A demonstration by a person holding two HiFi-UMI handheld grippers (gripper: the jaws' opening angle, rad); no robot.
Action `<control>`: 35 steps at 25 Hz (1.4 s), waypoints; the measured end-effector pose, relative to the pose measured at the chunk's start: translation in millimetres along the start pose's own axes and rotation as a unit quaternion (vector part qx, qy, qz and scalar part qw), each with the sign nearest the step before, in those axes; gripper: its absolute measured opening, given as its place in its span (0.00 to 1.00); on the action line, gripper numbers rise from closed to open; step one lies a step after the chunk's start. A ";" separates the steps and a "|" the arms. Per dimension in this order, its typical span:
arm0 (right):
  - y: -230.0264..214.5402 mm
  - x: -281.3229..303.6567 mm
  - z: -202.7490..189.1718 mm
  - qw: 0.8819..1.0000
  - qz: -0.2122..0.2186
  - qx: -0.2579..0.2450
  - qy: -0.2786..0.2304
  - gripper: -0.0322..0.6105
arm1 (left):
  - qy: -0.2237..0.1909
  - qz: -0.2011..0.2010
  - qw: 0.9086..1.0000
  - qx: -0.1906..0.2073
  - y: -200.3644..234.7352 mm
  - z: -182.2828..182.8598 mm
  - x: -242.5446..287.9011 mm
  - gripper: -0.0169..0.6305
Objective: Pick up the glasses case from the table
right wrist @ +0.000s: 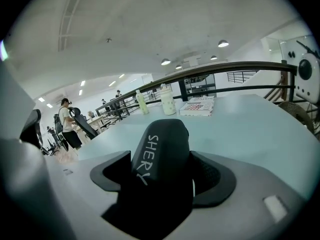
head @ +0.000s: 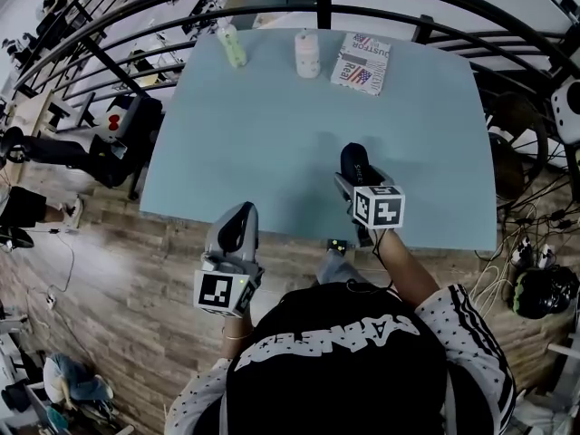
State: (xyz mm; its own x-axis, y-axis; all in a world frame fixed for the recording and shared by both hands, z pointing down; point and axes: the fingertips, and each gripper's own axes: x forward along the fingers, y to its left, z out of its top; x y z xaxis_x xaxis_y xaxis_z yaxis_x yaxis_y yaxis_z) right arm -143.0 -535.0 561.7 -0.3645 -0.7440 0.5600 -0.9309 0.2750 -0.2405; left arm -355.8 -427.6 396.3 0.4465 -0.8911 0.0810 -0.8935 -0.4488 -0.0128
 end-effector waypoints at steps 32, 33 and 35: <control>58.9 -154.0 74.1 0.980 0.110 0.010 -0.164 0.64 | -0.014 0.012 0.999 0.031 -20.3 12.2 -55.7 0.03; 60.9 -157.6 75.8 0.979 0.112 0.008 -0.167 0.64 | -0.014 0.012 0.999 0.031 -21.1 12.3 -56.4 0.03; 64.2 -162.8 77.4 0.978 0.115 0.004 -0.172 0.64 | -0.013 0.011 0.999 0.029 -22.5 11.3 -57.8 0.03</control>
State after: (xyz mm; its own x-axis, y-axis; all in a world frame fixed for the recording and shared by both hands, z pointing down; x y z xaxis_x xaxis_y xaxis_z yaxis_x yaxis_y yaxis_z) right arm -141.5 -443.4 393.7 -0.5333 -0.8240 0.1913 -0.8243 0.4554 -0.3364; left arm -360.9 -366.8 380.6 0.4291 -0.9016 0.0547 -0.8988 -0.4322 -0.0724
